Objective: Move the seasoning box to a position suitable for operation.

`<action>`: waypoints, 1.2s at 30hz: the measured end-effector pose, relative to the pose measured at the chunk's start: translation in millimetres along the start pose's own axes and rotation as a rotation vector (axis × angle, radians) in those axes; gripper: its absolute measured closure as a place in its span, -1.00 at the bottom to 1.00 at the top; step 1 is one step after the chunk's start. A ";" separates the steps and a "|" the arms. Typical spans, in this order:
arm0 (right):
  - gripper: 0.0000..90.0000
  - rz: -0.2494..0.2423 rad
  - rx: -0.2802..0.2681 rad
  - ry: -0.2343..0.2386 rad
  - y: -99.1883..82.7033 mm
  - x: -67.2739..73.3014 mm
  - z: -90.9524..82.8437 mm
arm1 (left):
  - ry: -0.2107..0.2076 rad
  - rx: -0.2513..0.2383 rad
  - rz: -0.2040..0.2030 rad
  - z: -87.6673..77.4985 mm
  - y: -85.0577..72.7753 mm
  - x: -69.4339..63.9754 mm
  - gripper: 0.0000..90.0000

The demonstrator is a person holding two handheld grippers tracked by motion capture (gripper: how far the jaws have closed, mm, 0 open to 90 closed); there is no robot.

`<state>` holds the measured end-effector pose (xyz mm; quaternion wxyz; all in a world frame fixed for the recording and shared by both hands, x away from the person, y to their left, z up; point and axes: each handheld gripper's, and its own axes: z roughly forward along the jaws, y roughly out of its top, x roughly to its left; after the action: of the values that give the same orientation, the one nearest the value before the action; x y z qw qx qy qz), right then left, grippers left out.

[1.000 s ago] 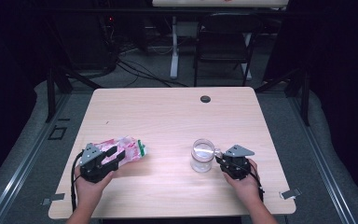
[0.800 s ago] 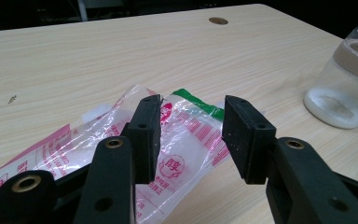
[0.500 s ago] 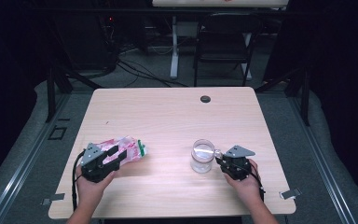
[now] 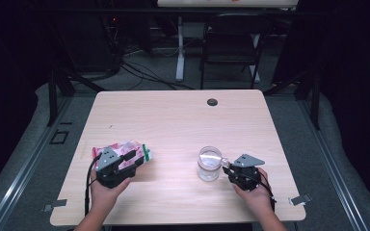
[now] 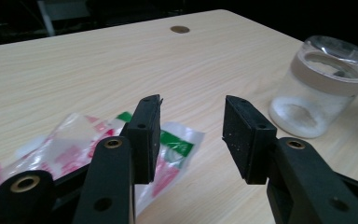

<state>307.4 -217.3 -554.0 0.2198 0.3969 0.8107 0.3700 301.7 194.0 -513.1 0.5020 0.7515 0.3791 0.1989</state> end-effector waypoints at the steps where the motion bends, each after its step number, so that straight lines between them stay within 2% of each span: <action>1: 0.68 -0.004 -0.005 0.015 -1.5 2.2 -0.7 | -0.020 0.003 0.017 3.5 1.2 -6.2 0.27; 3: 0.68 -0.009 -0.011 0.027 -3.1 5.3 -1.3 | -0.034 0.001 0.018 5.3 1.8 -9.4 0.26; 5: 0.68 -0.021 -0.007 0.031 -3.1 8.4 -3.2 | -0.059 0.018 0.045 11.3 3.2 -17.7 0.26; 10: 0.68 -0.036 -0.005 0.045 -4.4 13.8 -6.1 | -0.081 0.037 0.077 19.2 3.8 -27.0 0.26; 14: 0.69 -0.066 -0.008 0.079 -5.3 19.4 -8.4 | -0.106 0.048 0.088 25.6 3.5 -33.4 0.26; 15: 0.69 -0.085 -0.009 0.102 -5.2 23.2 -8.9 | -0.120 0.062 0.099 28.1 3.3 -35.9 0.26; 16: 0.69 -0.085 -0.009 0.102 -5.2 23.2 -8.9 | -0.120 0.062 0.099 28.1 3.3 -35.9 0.26; 17: 0.69 -0.104 -0.011 0.127 -5.0 27.9 -8.6 | -0.121 0.067 0.104 29.2 3.2 -37.6 0.27; 22: 0.69 -0.136 -0.012 0.149 -3.0 38.9 -8.6 | -0.138 0.089 0.118 33.1 1.8 -42.6 0.27; 25: 0.69 -0.133 -0.013 0.137 -3.3 39.8 -7.8 | -0.139 0.095 0.116 33.9 0.8 -43.7 0.27; 31: 0.68 -0.109 -0.023 0.146 -4.2 36.6 -6.3 | -0.136 0.093 0.116 33.9 0.0 -42.6 0.27; 34: 0.63 -0.102 -0.039 0.148 -3.0 35.5 -8.8 | -0.134 0.098 0.116 33.3 0.1 -41.5 0.28; 35: 0.50 -0.082 -0.049 0.151 -1.7 34.0 -12.1 | -0.135 0.097 0.113 33.1 0.0 -41.1 0.28; 36: 0.50 -0.082 -0.049 0.151 -1.7 34.0 -12.1 | -0.135 0.097 0.113 33.1 0.0 -41.1 0.28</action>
<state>278.7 -195.8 -549.8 0.1826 0.3287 0.8312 0.4095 298.1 142.4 -523.5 0.4775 0.8067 0.3107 0.1570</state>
